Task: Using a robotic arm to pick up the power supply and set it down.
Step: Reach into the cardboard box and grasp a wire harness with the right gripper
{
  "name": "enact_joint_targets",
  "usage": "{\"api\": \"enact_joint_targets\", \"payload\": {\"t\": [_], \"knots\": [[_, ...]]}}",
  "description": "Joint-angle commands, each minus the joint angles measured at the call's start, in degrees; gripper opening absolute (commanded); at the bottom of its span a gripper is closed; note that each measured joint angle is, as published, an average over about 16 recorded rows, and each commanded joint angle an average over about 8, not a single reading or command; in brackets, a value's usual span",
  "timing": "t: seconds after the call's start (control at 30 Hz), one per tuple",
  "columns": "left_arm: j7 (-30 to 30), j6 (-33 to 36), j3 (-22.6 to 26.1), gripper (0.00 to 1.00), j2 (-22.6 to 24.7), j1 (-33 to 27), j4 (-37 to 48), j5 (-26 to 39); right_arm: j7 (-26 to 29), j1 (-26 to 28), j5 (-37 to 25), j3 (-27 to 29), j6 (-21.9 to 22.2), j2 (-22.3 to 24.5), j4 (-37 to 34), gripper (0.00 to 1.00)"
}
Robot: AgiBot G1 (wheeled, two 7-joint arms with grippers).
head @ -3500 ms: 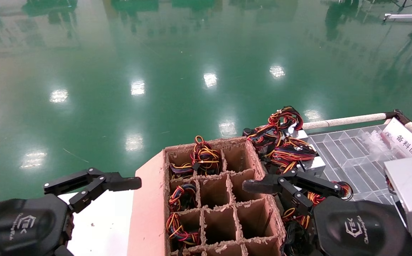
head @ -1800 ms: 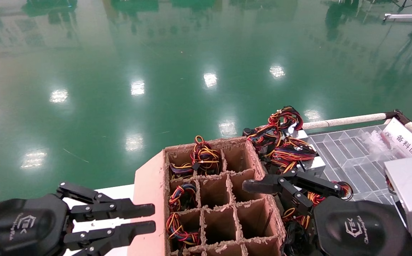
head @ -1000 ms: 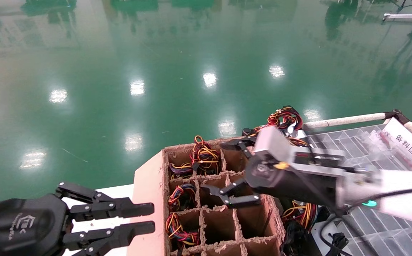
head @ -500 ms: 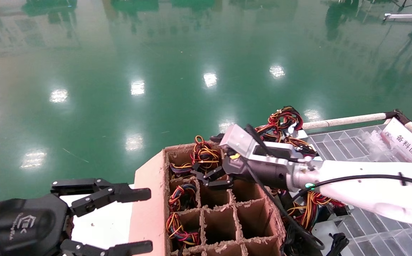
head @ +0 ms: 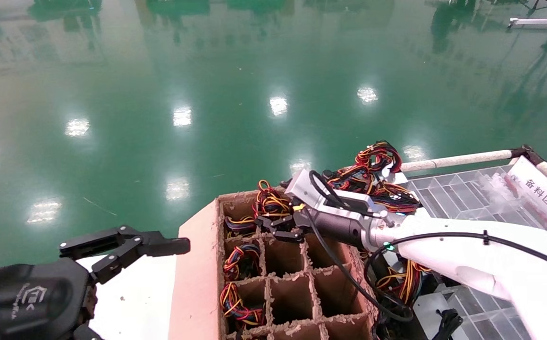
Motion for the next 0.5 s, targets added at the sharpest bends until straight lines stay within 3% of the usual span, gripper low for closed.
{"api": "enact_joint_targets", "payload": {"t": [0.03, 0.5], "knots": [[0.0, 0.0, 0.0, 1.0, 0.0, 0.0, 0.0, 0.0, -1.1, 0.3, 0.2, 0.2, 0.3, -0.7, -1.5, 0.0], [0.0, 0.0, 0.0, 1.0, 0.0, 0.0, 0.0, 0.0, -7.8, 1.4, 2.8, 1.8, -0.4, -2.9, -9.9, 0.0]]}}
